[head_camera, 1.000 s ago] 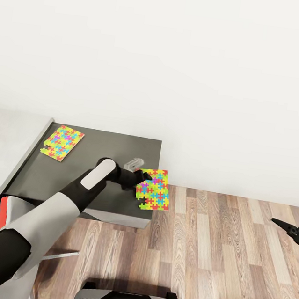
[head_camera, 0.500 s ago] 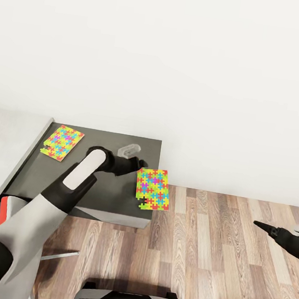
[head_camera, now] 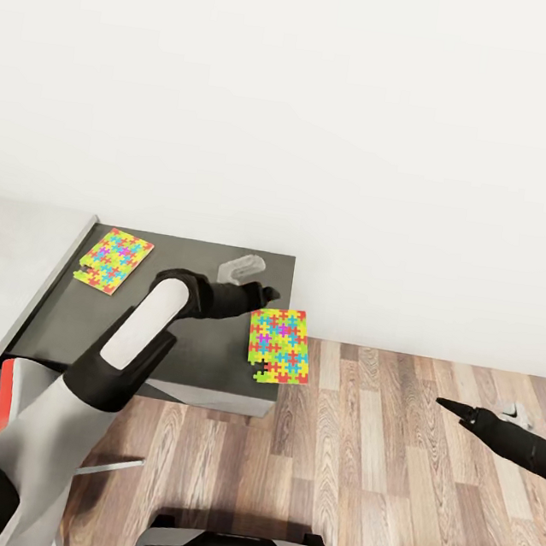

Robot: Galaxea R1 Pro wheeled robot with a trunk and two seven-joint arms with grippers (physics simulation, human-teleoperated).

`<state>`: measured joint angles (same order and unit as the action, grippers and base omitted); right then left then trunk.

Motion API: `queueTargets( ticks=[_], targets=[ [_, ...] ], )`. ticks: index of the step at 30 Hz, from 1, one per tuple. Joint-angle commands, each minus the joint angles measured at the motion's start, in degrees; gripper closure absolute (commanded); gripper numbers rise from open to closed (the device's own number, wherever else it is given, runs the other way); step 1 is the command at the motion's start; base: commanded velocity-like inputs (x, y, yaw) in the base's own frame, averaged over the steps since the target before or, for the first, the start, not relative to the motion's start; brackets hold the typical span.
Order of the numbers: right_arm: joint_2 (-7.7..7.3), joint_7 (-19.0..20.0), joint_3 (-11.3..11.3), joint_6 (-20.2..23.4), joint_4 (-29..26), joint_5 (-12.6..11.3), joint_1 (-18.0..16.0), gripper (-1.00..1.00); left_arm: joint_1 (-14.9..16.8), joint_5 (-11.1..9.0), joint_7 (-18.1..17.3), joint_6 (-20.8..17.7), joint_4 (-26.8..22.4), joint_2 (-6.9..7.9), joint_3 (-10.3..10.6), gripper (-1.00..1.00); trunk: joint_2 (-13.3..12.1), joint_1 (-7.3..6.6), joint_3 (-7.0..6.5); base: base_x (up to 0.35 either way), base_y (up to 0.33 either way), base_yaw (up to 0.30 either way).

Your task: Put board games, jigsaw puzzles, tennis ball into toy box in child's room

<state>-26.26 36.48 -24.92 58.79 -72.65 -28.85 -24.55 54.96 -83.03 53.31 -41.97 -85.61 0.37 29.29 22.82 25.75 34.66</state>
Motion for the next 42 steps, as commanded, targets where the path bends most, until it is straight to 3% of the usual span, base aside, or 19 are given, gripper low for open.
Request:
queueTargets(
  ticks=[1, 3, 5, 8, 10, 13, 15, 16, 17, 18, 20, 21, 23, 25, 32, 37, 42],
  targets=[
    [0.00, 0.4, -0.1, 0.3, 0.0, 0.3, -0.1, -1.00, 0.0, -0.4, 0.6, 0.0, -0.1, 0.03, 0.1, -1.00, 0.1, 0.03, 0.08, 0.000, 0.000, 0.000],
    [0.07, 0.3, 0.9, 0.2, 0.7, 0.4, -1.0, -1.00, -0.8, -0.3, 0.7, 0.4, -1.2, -0.61, 0.2, -1.00, 0.1, 0.03, 0.08, 0.000, 0.000, 0.000],
    [0.25, 0.1, 3.3, 0.1, 2.5, 0.4, -2.9, -1.00, -2.2, -0.1, 0.9, 1.1, -2.9, -2.44, 0.8, -1.00, 0.1, 0.03, 0.08, 0.000, 0.000, 0.000],
    [0.40, -0.1, 4.4, 0.1, 4.0, 0.4, -3.8, -1.00, -2.8, 0.0, 0.9, 1.4, -3.5, -3.53, 1.3, -1.00, 0.1, 0.03, 0.08, 0.000, 0.000, 0.000],
    [0.89, -0.9, 6.2, -0.2, 8.6, 0.4, -6.2, -1.00, -3.5, 0.1, 1.1, 2.0, -4.3, -5.66, 3.1, -1.00, 0.1, 0.03, 0.08, 0.000, 0.000, 0.000],
    [1.24, -1.6, 6.8, -0.5, 11.8, 0.4, -8.0, -1.00, -3.6, 0.1, 1.1, 2.2, -4.6, -6.57, 4.1, -1.00, 0.1, 0.03, 0.08, 0.000, 0.000, 0.000],
    [1.92, -3.2, 7.7, -1.4, 19.8, 0.4, -12.5, -1.00, -3.5, 0.2, 1.1, 2.8, -5.2, -7.92, 5.9, -1.00, 0.1, 0.03, 0.08, 0.000, 0.000, 0.000],
    [1.92, -3.2, 7.7, -1.4, 19.8, 0.4, -12.5, -1.00, -3.5, 0.2, 1.1, 2.8, -5.2, -7.92, 5.9, -1.00, 0.1, 0.03, 0.08, 0.000, 0.000, 0.000],
    [2.19, -3.9, 8.0, -2.0, 24.2, 0.3, -15.0, -1.00, -3.3, 0.0, 1.2, 3.2, -5.4, -8.41, 6.7, -1.00, 0.1, 0.03, 0.08, 0.000, 0.000, 0.000],
    [2.19, -3.9, 8.0, -2.0, 24.2, 0.3, -15.0, -1.00, -3.3, 0.0, 1.2, 3.2, -5.4, -8.41, 6.7, -1.00, 0.1, 0.03, 0.08, 0.000, 0.000, 0.000],
    [2.58, -4.9, 8.5, -4.0, 33.1, 0.2, -19.8, -1.00, -3.1, -0.2, 1.1, 4.4, -5.8, -9.12, 8.0, -1.00, 0.1, 0.03, 0.08, 0.000, 0.000, 0.000],
    [2.58, -4.9, 8.5, -4.0, 33.1, 0.2, -19.8, -1.00, -3.1, -0.2, 1.1, 4.4, -5.8, -9.12, 8.0, -1.00, 0.1, 0.03, 0.08, 0.000, 0.000, 0.000],
    [2.83, -5.5, 8.7, -7.1, 40.2, 0.1, -23.4, -1.00, -3.0, -0.4, 1.1, 5.8, -6.0, -9.58, 9.3, -1.00, 0.1, 0.03, 0.08, 0.000, 0.000, 0.000],
    [2.93, -5.7, 8.7, -8.9, 42.7, 0.0, -24.6, -1.00, -3.0, -0.5, 1.1, 6.5, -6.1, -9.74, 10.1, -1.00, 0.1, 0.03, 0.08, 0.000, 0.000, 0.000],
    [3.32, -6.2, 8.7, -15.4, 48.9, -0.4, -28.1, -1.00, -2.6, -0.6, 1.2, 9.3, -6.3, -10.12, 12.3, -1.00, 0.1, 0.03, 0.08, 0.000, 0.000, 0.000],
    [3.58, -5.1, 8.8, -16.6, 49.9, -0.5, -28.7, -1.00, -2.5, -0.6, 1.0, 9.8, -6.3, -10.22, 12.9, -1.00, 0.1, 0.03, 0.08, 0.000, 0.000, 0.000],
    [4.29, 0.5, 9.1, -18.0, 51.0, -0.5, -29.3, -1.00, -2.4, -1.3, 0.5, 10.6, -6.4, -10.32, 13.6, -1.00, 0.1, 0.03, 0.08, 0.000, 0.000, 0.000]
  ],
)
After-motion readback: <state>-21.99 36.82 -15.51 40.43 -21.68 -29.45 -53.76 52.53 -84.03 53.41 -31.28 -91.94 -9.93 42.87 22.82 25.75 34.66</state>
